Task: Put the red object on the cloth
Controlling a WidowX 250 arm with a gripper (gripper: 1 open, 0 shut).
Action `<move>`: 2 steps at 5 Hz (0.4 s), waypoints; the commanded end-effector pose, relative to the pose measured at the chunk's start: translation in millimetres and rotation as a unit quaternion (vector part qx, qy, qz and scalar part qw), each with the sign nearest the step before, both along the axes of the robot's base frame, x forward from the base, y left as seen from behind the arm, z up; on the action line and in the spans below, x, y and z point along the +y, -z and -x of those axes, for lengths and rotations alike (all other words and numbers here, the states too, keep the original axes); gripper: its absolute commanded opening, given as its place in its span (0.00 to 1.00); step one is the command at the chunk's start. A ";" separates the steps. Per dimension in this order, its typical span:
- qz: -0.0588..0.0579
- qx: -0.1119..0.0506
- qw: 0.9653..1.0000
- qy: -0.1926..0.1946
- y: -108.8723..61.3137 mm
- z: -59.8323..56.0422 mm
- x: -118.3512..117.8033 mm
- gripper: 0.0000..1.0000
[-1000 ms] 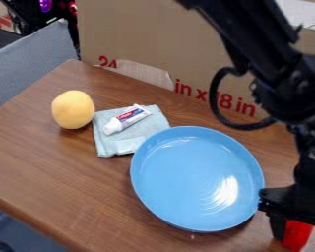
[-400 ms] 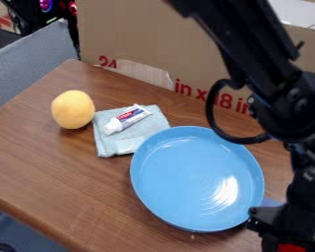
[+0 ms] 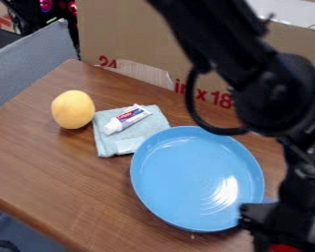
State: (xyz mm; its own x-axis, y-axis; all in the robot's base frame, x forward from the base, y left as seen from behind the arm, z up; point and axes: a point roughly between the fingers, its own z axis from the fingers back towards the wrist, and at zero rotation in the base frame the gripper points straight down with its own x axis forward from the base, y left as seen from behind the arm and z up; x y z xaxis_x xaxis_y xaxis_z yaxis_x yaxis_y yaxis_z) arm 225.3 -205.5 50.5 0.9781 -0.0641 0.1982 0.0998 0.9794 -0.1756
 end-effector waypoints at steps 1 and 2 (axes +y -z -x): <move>0.022 -0.036 0.999 0.004 -27.7 -2.8 -30.1 0.00; 0.023 -0.036 0.999 0.001 -49.4 -4.9 -28.5 0.00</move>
State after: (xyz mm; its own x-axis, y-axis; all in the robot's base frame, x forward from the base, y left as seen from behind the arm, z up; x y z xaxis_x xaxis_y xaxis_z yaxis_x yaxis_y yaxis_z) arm 224.7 -201.4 82.4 0.9730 -0.0705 0.2198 0.1107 0.9781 -0.1763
